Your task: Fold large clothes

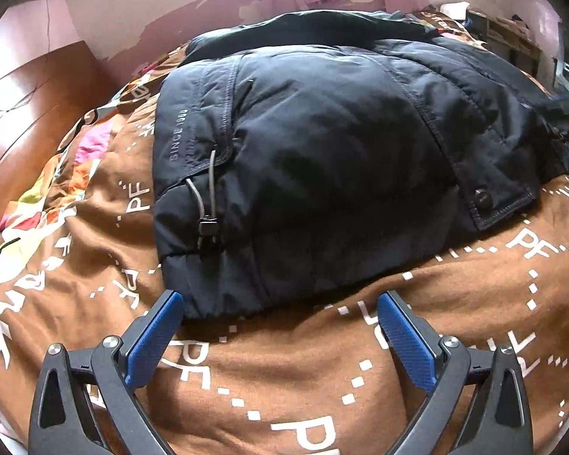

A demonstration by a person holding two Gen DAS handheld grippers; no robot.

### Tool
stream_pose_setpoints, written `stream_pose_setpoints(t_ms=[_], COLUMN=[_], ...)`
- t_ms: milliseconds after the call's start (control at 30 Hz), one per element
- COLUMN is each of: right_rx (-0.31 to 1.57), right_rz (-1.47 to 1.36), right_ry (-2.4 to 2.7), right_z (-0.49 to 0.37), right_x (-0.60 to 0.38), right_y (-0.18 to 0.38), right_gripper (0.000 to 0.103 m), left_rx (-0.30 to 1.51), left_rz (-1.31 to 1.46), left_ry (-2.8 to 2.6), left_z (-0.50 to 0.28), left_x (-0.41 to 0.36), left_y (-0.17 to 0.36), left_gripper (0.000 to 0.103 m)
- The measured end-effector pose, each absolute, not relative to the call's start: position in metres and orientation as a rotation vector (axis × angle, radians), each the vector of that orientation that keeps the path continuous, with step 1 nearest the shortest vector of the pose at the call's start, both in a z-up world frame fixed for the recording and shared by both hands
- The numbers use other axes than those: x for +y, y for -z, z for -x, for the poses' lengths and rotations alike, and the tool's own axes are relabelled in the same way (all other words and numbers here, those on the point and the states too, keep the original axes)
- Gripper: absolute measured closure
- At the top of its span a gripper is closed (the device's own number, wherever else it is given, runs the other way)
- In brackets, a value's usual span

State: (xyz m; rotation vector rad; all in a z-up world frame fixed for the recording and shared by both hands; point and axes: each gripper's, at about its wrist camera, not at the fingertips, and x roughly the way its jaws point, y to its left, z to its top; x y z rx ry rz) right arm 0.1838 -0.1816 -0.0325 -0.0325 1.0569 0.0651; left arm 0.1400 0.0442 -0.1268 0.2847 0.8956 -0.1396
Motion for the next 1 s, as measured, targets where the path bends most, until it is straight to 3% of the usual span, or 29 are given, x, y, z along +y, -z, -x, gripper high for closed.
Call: stream_pose_setpoints(t_ms=[400, 733, 800, 867, 1000], right_rx=[1.086, 0.918, 0.883, 0.871, 0.902], right_rz=[0.628, 0.653, 0.592, 0.521, 0.436], right_ry=[0.103, 0.212, 0.174, 0.116, 0.020], right_z=[-0.130, -0.144, -0.146, -0.146, -0.157], right_x=[-0.168, -0.160, -0.165, -0.167, -0.164], right_y=[0.076, 0.079, 0.067, 0.055, 0.046], right_gripper=[0.002, 0.002, 0.012, 0.040, 0.072], left_rx=[0.899, 0.894, 0.889, 0.884, 0.871], left_rz=[-0.282, -0.265, -0.271, -0.281, -0.311], left_ry=[0.123, 0.127, 0.140, 0.151, 0.164], left_z=[-0.144, -0.143, -0.142, -0.141, -0.137], left_x=[0.043, 0.046, 0.046, 0.043, 0.036], left_y=[0.130, 0.129, 0.128, 0.128, 0.128], left_gripper=[0.000, 0.000, 0.000, 0.000, 0.000])
